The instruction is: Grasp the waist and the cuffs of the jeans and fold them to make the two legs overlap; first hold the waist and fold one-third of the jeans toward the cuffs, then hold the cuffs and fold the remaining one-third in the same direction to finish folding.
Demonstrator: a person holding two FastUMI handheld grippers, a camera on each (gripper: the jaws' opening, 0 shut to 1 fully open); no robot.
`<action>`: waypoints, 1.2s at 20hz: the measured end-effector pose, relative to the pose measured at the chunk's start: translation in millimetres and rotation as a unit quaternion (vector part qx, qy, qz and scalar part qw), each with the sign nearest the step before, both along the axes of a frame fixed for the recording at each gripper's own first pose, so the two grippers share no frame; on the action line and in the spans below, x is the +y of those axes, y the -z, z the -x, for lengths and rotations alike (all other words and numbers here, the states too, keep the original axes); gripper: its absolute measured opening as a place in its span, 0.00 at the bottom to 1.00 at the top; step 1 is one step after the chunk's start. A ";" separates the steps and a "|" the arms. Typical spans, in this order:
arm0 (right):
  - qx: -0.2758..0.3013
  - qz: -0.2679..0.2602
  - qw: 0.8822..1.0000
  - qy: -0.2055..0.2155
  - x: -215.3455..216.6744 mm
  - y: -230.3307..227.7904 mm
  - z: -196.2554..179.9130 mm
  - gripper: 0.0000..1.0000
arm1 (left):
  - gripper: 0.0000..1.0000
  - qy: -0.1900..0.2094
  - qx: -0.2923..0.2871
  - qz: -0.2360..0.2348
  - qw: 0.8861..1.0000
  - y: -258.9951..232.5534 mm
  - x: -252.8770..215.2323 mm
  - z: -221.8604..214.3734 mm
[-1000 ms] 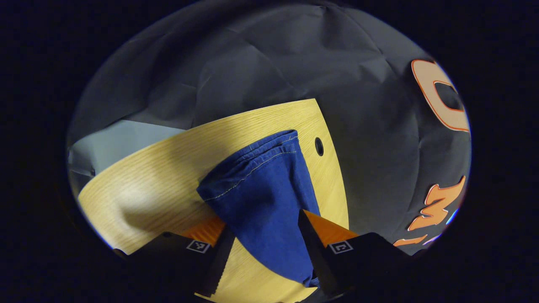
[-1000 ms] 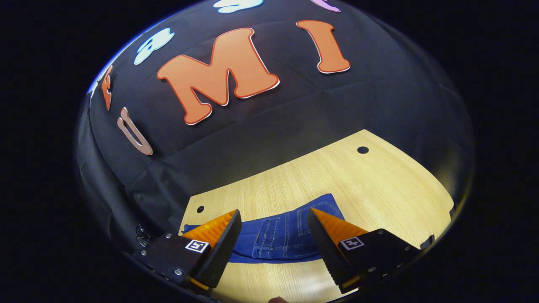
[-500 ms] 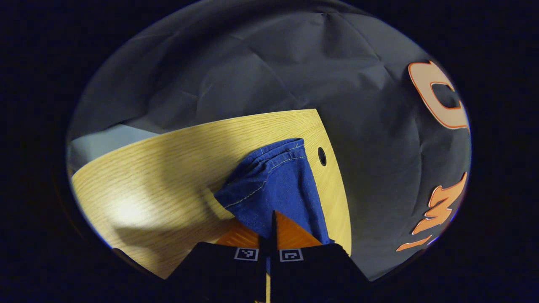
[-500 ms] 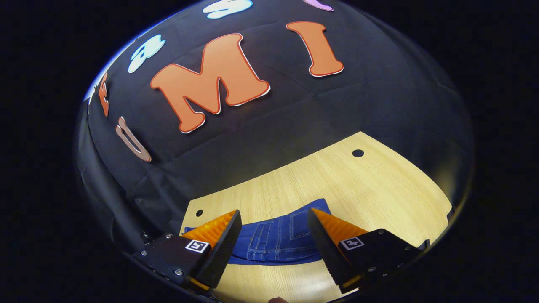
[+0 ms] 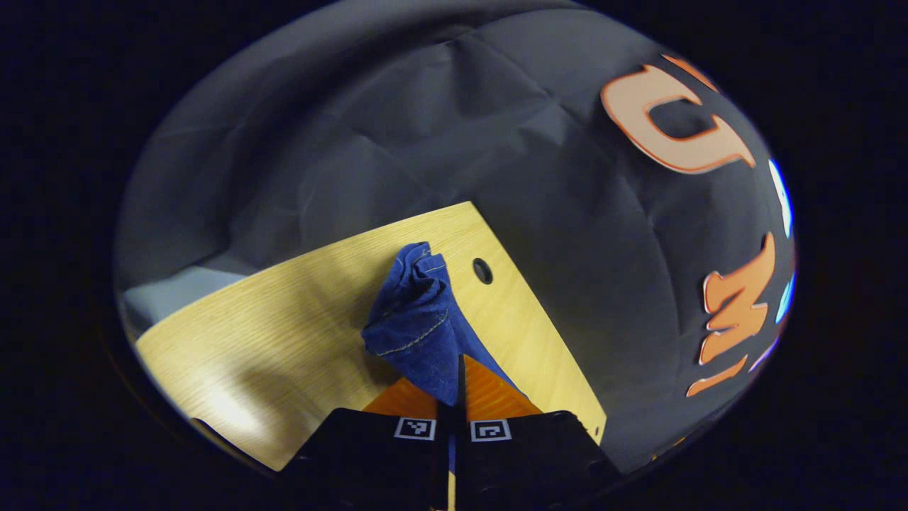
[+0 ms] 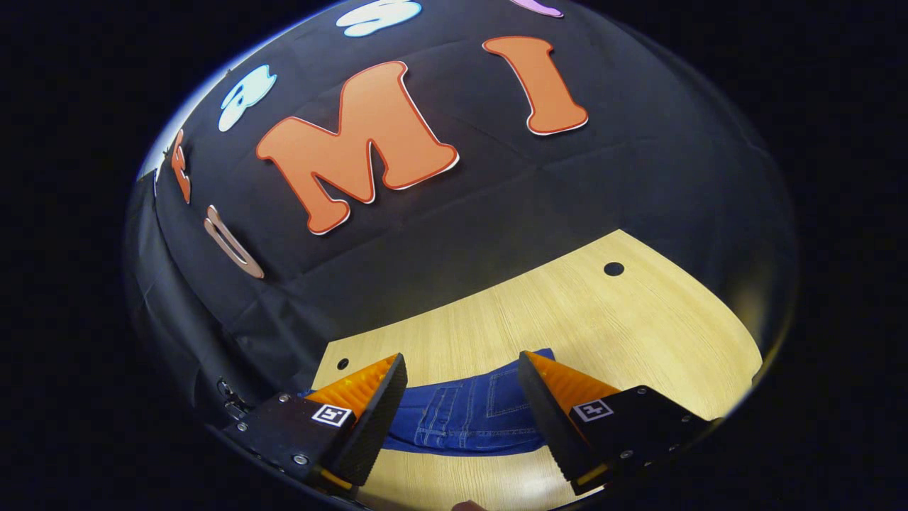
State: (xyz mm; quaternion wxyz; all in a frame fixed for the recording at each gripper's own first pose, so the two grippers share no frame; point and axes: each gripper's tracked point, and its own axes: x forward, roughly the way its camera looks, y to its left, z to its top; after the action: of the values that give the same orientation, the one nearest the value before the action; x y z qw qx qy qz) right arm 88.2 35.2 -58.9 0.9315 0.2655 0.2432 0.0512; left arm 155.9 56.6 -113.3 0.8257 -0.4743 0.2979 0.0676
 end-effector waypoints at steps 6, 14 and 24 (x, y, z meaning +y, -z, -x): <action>-0.015 -0.018 0.999 -0.028 6.7 -3.9 -8.0 0.98 | 0.04 0.059 -0.055 -0.049 0.995 -71.8 -44.4 0.0; -0.025 -0.042 0.998 -0.030 -11.6 -3.3 -10.0 0.98 | 0.04 0.133 -0.123 -0.095 0.979 -162.5 -121.9 -7.3; -0.026 -0.065 0.998 -0.008 -59.3 9.4 -0.4 0.97 | 0.04 0.250 -0.167 -0.107 0.948 -207.3 -261.9 -11.3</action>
State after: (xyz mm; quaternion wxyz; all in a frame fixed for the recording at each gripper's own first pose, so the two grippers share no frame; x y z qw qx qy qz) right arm 88.5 -24.1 -68.2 0.9177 0.3222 0.2174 0.0815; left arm 167.2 -205.4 94.0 0.8999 -0.2981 0.2554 -0.1897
